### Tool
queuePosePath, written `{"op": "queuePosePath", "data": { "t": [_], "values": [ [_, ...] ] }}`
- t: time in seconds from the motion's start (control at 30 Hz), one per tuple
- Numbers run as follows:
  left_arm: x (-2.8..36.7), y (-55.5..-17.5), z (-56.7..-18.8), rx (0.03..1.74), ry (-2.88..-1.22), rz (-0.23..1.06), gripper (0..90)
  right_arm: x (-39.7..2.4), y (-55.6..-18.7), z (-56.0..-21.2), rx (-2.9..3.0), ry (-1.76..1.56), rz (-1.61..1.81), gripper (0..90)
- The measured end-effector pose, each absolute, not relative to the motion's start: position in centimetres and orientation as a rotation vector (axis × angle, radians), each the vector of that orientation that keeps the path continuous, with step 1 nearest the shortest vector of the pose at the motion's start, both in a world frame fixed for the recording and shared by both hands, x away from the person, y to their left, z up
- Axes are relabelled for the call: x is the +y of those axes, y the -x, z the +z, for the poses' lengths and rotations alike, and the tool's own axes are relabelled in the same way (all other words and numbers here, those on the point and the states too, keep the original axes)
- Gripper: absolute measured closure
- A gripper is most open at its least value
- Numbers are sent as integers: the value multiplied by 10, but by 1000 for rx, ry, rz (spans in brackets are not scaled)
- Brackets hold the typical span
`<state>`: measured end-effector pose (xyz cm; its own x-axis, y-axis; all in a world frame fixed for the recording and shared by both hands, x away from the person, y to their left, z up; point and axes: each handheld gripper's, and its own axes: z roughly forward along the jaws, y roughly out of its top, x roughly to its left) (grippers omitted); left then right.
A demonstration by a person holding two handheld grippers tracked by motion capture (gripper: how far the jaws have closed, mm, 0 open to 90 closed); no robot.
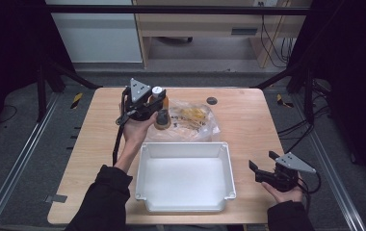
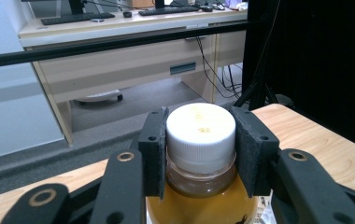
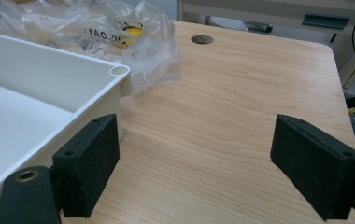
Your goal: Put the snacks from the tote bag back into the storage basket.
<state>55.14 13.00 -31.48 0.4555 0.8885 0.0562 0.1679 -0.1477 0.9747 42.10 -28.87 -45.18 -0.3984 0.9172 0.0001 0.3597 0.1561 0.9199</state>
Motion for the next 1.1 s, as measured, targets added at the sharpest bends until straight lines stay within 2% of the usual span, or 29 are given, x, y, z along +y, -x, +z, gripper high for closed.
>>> {"op": "queuePosePath", "data": {
  "t": [0.57, 1.1],
  "values": [
    [138, -535, -294, 905, -1615, 847, 590, -289, -421, -452, 1848, -1215, 1222, 159],
    [143, -508, -294, 875, -1621, 814, 589, -289, -420, -452, 1848, -1214, 1217, 159]
  ]
}}
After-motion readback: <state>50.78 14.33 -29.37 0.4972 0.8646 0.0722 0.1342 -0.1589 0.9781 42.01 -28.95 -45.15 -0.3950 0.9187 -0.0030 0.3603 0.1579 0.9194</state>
